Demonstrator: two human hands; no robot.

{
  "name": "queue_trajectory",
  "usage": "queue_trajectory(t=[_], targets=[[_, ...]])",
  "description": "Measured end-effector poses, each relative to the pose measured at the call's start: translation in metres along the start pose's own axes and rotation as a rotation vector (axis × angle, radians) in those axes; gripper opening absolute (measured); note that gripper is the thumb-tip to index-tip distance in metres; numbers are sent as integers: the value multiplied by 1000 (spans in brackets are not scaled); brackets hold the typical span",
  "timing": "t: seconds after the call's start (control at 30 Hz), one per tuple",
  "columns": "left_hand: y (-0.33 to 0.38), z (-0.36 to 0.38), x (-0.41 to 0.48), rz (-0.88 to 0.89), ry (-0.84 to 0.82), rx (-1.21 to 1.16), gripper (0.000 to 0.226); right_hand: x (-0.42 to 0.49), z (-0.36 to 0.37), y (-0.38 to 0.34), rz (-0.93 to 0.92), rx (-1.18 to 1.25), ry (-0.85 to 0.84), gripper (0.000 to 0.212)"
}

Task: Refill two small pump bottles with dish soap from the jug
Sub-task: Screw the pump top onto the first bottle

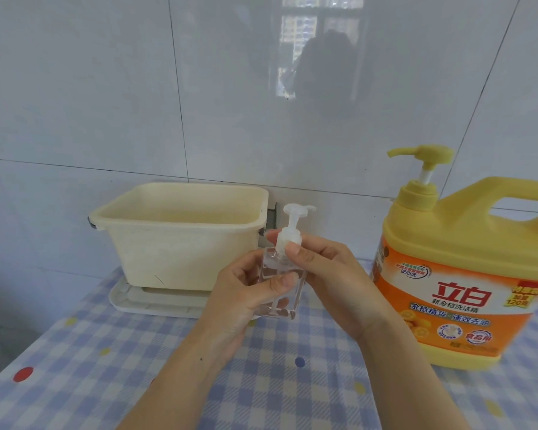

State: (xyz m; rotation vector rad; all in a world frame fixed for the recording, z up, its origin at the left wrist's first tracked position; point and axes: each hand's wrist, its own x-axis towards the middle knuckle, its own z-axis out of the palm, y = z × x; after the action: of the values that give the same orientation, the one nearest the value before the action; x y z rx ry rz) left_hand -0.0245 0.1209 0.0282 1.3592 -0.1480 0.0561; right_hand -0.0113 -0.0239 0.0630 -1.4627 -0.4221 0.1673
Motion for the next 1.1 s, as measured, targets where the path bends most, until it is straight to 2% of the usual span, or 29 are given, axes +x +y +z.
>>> queue_trajectory(t=[0.2,0.33,0.47,0.6,0.8,0.9,1.1], targets=[[-1,-1,0,3,-4,12,45,1,2,-1,-35,1,78,38],[-1,0,0,1,-1,15,43,0,1,-1,-22,-64,41,41],[1,1,0,-6,-2,-10,44,0,-2,-1,-14,-25,-32,38],[2,1,-1,-5,-7,-20,42,0,-3,-1,-35,22,28,37],[2,2,-1,-4,-27,11,43,-1,1,-4,-92,-51,101,54],[1,1,-1,-4,-16,5,46,-1,1,-5,-101,-72,81,49],[2,1,-1,-24,-19,-27,43,-1,-3,-5,-69,34,-19,41]])
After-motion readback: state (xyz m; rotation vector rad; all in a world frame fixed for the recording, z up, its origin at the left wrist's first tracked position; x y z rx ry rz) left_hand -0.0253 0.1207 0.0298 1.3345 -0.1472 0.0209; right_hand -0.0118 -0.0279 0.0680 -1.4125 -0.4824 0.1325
